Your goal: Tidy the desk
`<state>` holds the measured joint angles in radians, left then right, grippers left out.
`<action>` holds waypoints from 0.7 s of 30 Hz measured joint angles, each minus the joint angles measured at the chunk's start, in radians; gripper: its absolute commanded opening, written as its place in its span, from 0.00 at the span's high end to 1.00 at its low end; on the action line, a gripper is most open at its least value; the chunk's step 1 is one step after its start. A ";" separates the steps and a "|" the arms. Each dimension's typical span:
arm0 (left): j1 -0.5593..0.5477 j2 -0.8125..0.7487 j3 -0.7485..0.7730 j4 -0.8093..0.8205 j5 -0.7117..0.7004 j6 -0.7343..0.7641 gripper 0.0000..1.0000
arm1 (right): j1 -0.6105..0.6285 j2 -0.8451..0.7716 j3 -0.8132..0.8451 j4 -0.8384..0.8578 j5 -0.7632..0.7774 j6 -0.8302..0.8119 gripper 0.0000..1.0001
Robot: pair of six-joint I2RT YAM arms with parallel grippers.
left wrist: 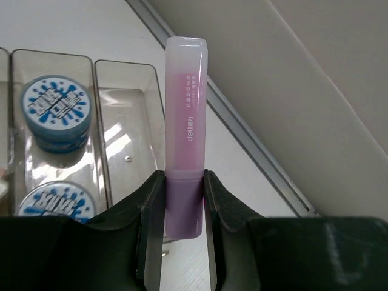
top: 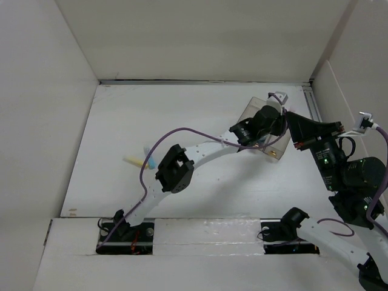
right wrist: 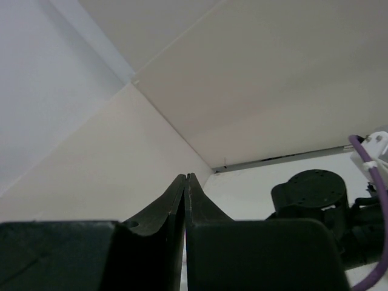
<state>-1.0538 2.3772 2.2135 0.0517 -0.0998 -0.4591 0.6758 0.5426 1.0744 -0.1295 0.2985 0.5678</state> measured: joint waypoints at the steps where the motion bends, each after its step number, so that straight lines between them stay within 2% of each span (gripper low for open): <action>1: 0.000 0.036 0.042 0.004 0.015 0.002 0.93 | 0.000 0.000 0.000 -0.002 0.001 -0.002 0.93; 5: 0.000 0.117 0.106 0.012 0.053 0.004 0.89 | 0.000 -0.001 0.000 -0.010 0.003 -0.008 0.92; 14: -0.001 0.174 0.112 0.031 0.071 0.006 0.87 | 0.000 -0.026 -0.011 -0.020 0.021 -0.015 0.92; 21: 0.000 0.206 0.112 0.034 0.049 0.007 0.78 | 0.000 -0.032 -0.034 -0.021 0.031 -0.015 0.92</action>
<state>-1.0542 2.5832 2.3253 0.0860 -0.0509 -0.4522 0.6758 0.5102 1.0409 -0.1509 0.3298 0.5529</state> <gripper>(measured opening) 0.215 0.082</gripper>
